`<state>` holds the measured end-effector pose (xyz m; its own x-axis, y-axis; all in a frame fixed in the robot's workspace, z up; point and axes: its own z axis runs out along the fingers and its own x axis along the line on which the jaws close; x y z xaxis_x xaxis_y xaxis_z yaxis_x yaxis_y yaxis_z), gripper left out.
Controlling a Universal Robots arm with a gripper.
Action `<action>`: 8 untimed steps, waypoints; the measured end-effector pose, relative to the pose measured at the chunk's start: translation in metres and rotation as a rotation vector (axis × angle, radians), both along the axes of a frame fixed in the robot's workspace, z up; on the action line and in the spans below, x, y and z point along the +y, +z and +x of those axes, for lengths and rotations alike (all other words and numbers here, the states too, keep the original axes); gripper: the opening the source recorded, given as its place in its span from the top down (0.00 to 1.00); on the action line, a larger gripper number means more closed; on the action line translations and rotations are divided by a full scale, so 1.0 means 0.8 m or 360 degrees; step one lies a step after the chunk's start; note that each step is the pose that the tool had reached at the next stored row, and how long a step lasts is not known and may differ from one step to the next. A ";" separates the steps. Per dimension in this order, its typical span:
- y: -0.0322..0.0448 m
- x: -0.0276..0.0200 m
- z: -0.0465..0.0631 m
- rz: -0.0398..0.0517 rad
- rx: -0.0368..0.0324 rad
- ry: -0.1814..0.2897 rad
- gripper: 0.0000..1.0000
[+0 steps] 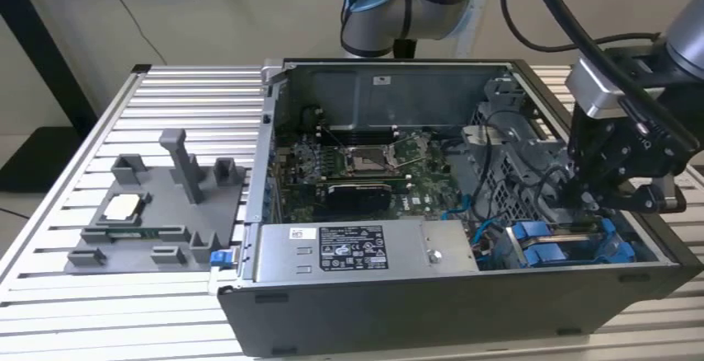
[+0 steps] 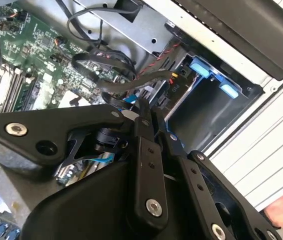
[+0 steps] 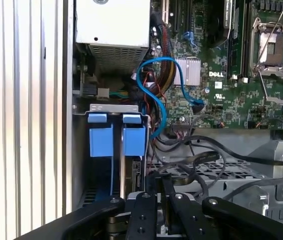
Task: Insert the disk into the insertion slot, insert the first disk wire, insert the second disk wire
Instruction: 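Insert the second disk wire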
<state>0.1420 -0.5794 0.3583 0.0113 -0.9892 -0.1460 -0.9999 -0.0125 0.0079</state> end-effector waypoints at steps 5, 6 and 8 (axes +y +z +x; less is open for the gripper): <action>-0.0080 -0.0070 0.000 -0.0006 -0.0002 0.0000 0.84; -0.0095 -0.0079 0.001 -0.0007 -0.0003 0.0000 0.84; -0.0129 -0.0090 0.001 -0.0010 -0.0004 0.0000 0.84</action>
<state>0.1432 -0.5866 0.3480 0.0117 -0.9902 -0.1394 -0.9999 -0.0126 0.0056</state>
